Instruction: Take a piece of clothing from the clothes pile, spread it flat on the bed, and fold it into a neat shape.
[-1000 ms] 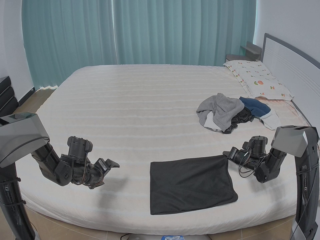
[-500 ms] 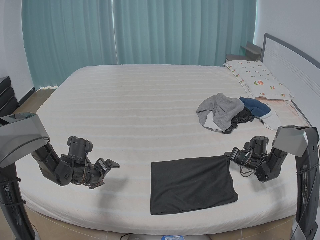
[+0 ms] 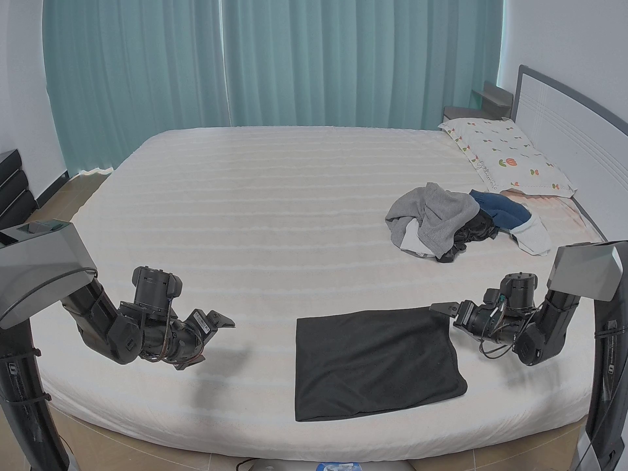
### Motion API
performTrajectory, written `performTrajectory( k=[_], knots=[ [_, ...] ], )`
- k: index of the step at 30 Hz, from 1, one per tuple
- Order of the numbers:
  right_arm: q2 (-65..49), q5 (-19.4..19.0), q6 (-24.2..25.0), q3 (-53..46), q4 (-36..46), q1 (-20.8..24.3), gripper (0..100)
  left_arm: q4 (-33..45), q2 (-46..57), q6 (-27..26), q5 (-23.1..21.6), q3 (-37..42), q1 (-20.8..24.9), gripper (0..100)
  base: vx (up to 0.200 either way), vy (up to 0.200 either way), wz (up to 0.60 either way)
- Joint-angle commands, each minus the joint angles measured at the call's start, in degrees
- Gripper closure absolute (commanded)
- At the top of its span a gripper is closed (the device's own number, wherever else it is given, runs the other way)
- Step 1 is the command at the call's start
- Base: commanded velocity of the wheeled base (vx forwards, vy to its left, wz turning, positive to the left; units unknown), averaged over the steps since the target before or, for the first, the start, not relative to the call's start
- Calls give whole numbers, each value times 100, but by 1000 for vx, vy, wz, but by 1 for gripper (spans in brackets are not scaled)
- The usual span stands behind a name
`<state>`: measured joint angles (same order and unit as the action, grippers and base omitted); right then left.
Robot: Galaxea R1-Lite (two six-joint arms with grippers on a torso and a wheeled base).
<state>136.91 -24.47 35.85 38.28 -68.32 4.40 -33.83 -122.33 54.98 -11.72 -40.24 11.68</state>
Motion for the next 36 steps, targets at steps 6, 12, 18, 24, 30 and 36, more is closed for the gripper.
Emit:
performTrajectory(
  k=[6,12,18,24,30,36],
  knots=[
    [-938,-375,-272,-1253,3,87,0,-1,-10,-5,3,16,1,0,-100,0,0],
    [-956,-383,-702,-1762,-24,105,0,-1,-10,-22,3,16,1,0,0,0,0],
    [-877,-322,-878,-1833,-15,193,0,-1,-10,-22,3,25,1,0,0,0,0],
    [-798,-313,-1116,-1903,64,210,100,-1,-10,-22,3,25,10,0,0,0,0],
    [-727,-296,-1467,-1982,64,140,100,-1,-10,-22,-6,25,10,0,0,0,0],
    [-736,-296,-1801,-2044,108,17,100,-1,-10,-22,3,25,10,0,0,0,0]
  ],
)
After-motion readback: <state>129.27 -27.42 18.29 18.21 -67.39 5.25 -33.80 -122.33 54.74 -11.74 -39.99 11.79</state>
